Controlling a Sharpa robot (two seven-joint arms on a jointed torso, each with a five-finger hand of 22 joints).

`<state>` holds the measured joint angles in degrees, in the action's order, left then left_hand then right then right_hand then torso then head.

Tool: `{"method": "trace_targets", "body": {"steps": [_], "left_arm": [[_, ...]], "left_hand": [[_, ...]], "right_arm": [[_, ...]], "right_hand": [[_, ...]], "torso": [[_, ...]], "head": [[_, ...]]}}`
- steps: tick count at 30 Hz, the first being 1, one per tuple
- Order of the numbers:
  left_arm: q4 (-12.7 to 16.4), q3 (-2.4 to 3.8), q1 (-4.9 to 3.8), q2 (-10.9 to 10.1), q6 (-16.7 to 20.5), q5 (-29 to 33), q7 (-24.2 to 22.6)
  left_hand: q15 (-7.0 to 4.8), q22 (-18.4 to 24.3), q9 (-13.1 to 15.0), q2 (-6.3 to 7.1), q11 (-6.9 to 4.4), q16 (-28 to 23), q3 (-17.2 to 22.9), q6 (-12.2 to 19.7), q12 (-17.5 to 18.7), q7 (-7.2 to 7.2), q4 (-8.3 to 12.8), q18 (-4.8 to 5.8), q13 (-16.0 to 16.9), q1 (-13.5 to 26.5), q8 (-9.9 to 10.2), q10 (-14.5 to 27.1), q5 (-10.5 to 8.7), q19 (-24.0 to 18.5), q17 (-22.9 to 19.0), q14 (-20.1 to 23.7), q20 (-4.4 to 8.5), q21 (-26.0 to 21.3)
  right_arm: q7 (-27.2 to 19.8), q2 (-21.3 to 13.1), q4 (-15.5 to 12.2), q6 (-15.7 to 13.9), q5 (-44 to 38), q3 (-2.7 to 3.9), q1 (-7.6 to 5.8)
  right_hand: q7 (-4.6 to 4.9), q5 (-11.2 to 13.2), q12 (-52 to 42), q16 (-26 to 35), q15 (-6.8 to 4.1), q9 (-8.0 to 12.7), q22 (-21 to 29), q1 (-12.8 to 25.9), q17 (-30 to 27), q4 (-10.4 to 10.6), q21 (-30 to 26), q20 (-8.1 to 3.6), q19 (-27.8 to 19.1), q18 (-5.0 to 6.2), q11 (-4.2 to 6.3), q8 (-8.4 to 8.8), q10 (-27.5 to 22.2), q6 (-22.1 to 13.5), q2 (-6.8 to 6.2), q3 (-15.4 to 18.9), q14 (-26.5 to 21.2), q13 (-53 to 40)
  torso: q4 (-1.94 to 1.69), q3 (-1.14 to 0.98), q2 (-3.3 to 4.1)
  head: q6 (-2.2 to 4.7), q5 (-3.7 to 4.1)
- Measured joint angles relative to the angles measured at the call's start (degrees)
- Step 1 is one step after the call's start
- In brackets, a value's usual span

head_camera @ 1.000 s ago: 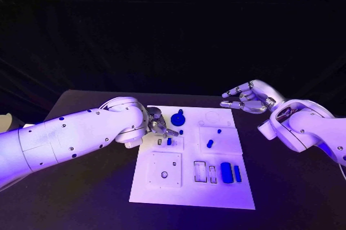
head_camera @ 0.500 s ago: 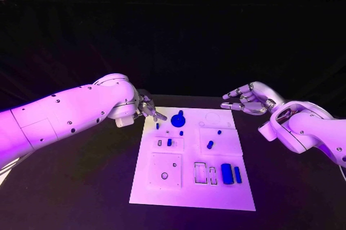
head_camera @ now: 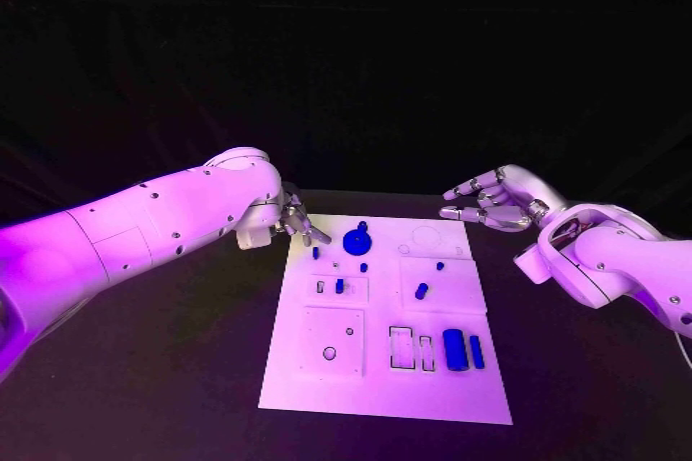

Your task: Assemble the parts on the task board

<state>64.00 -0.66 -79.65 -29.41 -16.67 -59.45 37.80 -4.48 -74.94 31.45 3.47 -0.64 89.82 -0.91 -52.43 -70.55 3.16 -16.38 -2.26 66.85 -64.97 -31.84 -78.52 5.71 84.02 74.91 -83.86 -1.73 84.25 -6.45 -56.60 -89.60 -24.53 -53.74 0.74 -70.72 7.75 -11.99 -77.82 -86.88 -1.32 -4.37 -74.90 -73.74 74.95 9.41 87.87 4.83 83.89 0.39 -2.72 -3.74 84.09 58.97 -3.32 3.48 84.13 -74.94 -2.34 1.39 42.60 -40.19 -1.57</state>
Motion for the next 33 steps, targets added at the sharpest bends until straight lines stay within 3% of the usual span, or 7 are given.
{"method": "trace_targets", "body": {"steps": [9,19,33], "left_arm": [[-1.4,-0.38,0.26,1.2,-0.9,-0.6,-0.2],[-2.0,-0.42,0.31,1.3,-1.4,-0.8,-0.2],[-2.4,-0.43,0.37,1.6,-2.3,-0.9,-0.2]], "left_hand": [[0.0,0.0,0.1,-0.32,-0.2,0.0,-0.3,-0.4,0.0,-0.01,0.0,0.0,0.2,-0.3,-0.3,-0.2,0.0,0.0,0.0,0.0,0.0,0.2],[0.0,0.0,0.7,-1.96,-0.4,0.0,-0.9,-0.6,-0.2,-0.21,0.4,0.0,0.3,-1.5,-1.5,-0.4,0.0,0.0,0.0,0.0,0.0,0.2],[-0.01,0.0,1.1,-2.87,-0.6,0.0,-1.2,-0.8,-0.5,-0.41,0.6,0.0,0.5,-3.5,-2.3,-0.6,0.0,0.0,0.0,0.0,0.01,0.2]], "right_arm": [[0.0,0.1,0.2,0.0,0.0,0.0,0.04],[0.0,0.2,0.3,0.0,0.0,0.0,0.05],[0.0,0.2,0.3,0.1,0.0,0.0,0.06]], "right_hand": [[0.0,0.0,0.0,0.0,0.0,0.0,0.0,0.0,0.0,0.0,0.0,0.0,0.0,0.0,0.0,0.0,0.0,0.0,0.0,0.0,0.0,0.0],[0.0,0.0,0.0,0.0,0.0,0.0,0.0,0.2,0.0,0.0,0.0,0.0,0.0,0.0,0.0,0.0,0.0,0.0,0.23,0.0,0.0,0.0],[0.0,-0.2,0.0,0.0,0.0,0.0,0.0,0.2,0.0,0.0,0.0,0.0,0.0,0.0,0.0,0.0,0.0,0.0,0.23,0.0,0.0,0.0]], "torso": [[0.07,-0.08,-0.01],[0.05,-0.12,-0.09],[0.01,-0.09,-0.09]], "head": [[-0.23,-0.19],[-0.27,-0.35],[-0.3,-0.38]]}}
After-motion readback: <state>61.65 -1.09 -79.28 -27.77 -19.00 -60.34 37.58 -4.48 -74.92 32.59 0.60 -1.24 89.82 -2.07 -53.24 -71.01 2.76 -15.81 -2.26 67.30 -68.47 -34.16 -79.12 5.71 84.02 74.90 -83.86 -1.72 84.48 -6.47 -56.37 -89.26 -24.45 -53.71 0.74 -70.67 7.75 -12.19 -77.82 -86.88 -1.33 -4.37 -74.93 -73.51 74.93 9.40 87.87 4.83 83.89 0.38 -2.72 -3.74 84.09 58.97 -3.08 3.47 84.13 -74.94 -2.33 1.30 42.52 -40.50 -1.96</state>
